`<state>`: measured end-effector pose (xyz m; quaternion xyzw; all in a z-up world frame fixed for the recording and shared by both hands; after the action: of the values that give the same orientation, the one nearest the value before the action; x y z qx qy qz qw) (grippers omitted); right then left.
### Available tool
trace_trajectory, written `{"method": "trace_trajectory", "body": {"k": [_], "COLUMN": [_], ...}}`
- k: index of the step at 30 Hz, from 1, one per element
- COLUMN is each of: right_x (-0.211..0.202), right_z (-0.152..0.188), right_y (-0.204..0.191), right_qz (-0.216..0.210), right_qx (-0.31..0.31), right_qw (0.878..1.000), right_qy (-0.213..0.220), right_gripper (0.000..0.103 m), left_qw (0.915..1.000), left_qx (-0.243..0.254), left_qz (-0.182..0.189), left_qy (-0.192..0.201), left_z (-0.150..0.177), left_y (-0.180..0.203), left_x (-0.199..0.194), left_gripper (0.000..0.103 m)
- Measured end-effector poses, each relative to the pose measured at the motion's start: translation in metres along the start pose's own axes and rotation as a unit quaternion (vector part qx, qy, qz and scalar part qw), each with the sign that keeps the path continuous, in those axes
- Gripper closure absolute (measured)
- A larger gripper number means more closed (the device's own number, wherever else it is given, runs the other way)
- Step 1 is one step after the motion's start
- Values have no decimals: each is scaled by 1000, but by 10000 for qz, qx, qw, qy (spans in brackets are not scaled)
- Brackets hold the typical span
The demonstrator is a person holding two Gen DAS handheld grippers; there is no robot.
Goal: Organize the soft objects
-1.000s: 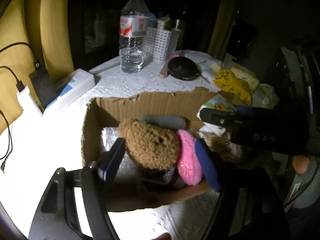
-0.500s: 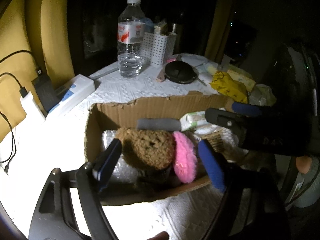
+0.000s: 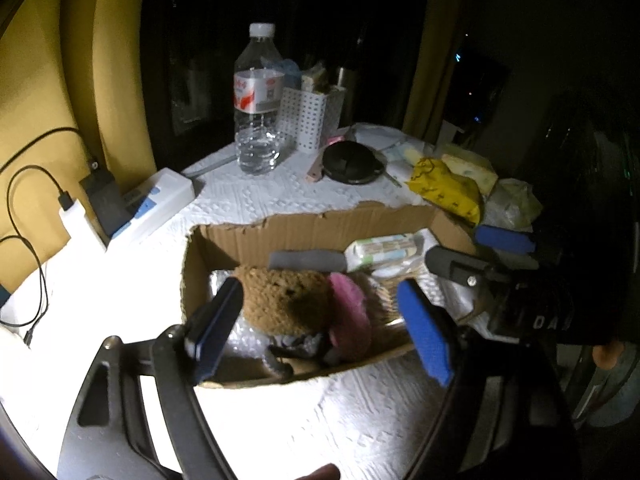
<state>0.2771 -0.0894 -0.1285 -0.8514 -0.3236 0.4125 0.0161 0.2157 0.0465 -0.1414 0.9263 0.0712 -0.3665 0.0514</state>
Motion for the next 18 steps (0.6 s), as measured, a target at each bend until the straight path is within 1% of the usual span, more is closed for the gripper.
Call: {"method": "trace_trajectory", "body": {"k": [18], "right_x": [-46], "right_z": [26], "right_y": [-18], "right_qz": [-34], "right_qx": [-156], "right_qw": [9998], "right_qy": [121], "right_gripper": [14], "left_qw": [9998], "left_qx": [30], "left_qz": [-22], "left_qy": [218], "left_z": [13], "left_y": [13], "left_x": [-53], "left_gripper": [22]}}
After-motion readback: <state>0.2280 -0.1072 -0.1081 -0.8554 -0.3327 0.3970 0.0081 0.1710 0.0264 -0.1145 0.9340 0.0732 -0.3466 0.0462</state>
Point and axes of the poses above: each gripper's, at about its wrist camera, not at the fingertips, and x roughly the way its jaws point, y to its right, z to its underside, the point moved 5 cm from there along x, roughly the way its jaws point, and after that the axes turned 12 degrees about -z, right-handed, at the moved point
